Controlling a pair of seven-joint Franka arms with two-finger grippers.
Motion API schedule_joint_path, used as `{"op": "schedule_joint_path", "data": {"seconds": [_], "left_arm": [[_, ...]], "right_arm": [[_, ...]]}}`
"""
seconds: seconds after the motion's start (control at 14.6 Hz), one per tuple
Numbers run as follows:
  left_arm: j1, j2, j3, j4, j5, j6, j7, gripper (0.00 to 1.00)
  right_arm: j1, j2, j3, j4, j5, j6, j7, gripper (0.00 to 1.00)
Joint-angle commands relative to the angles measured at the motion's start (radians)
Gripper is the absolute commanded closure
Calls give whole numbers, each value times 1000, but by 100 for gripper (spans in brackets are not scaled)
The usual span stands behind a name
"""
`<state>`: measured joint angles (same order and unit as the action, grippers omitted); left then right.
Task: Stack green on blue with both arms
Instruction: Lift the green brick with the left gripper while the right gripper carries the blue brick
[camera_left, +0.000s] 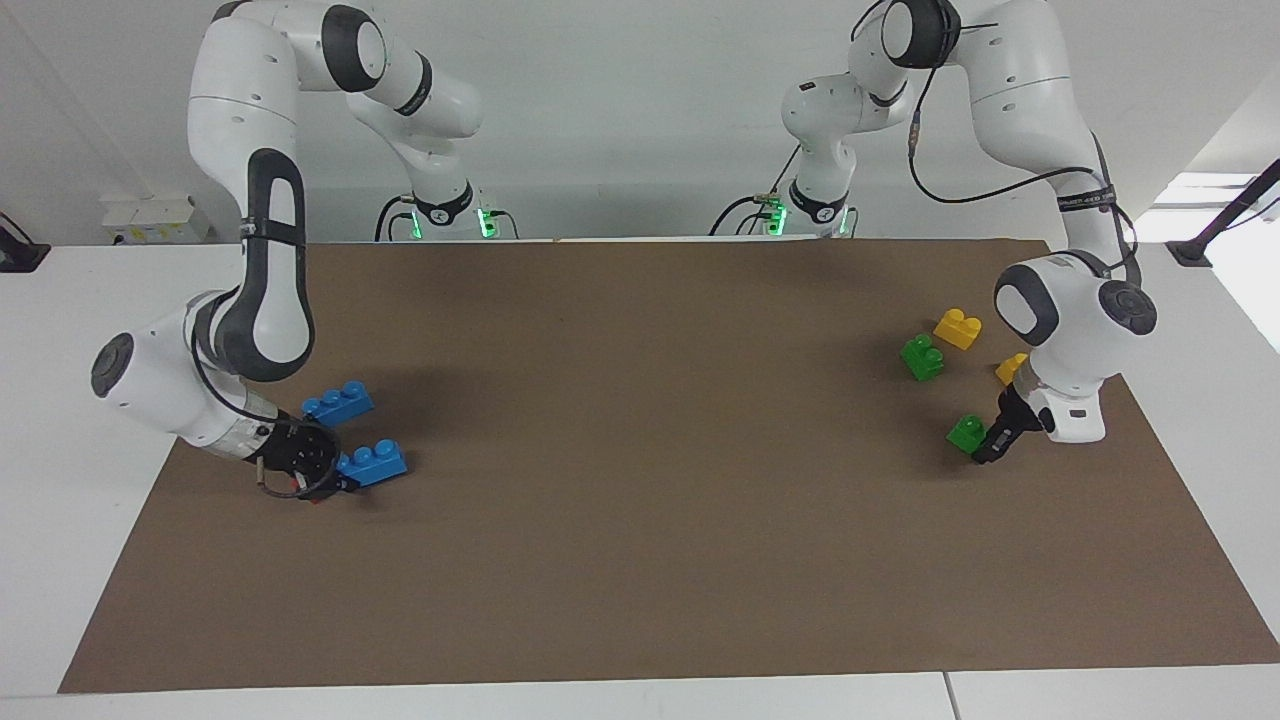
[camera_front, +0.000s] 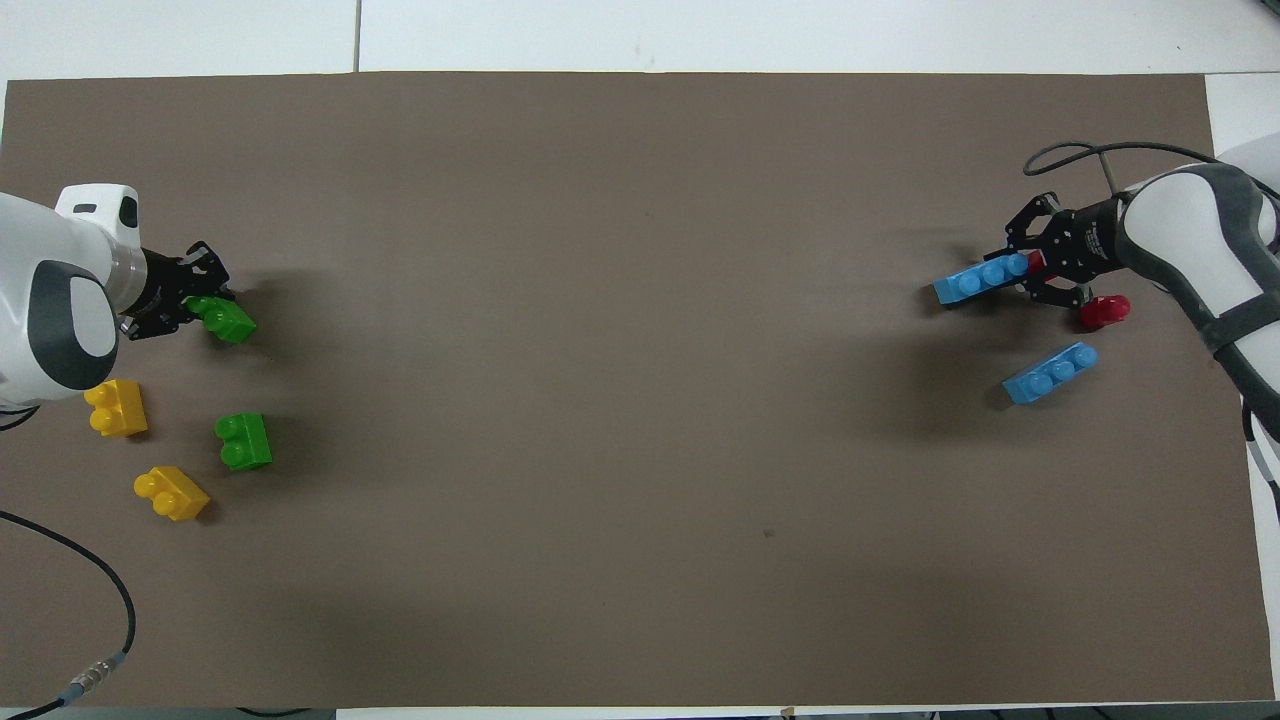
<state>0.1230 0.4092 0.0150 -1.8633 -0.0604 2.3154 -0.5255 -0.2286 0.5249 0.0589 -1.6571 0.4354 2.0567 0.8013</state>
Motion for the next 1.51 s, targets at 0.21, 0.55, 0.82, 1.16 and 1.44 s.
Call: {"op": "schedule_joint_path", "data": {"seconds": [0.21,0.55,0.82,1.16,1.44], "left_arm": [[-14,-73,2,24,4,-98,-36,100],[-48,-193,-1,42,4,-238,-117,100],[-78,-273,-10,70,4,-362,-278,100],[-154,-342,-17,61,2,-408,-627,100],[-250,-354,-17,62,2,-424,-917,100]], "right_arm": [[145,-91,4,-7,49,-12,247,100],[331,-134,2,-9,36,8,559,100],[468,-147,1,-56,25,110,797,100],[632,-158,2,-202,25,392,986,100],[678,-144,2,-254,26,504,1049,100]]}}
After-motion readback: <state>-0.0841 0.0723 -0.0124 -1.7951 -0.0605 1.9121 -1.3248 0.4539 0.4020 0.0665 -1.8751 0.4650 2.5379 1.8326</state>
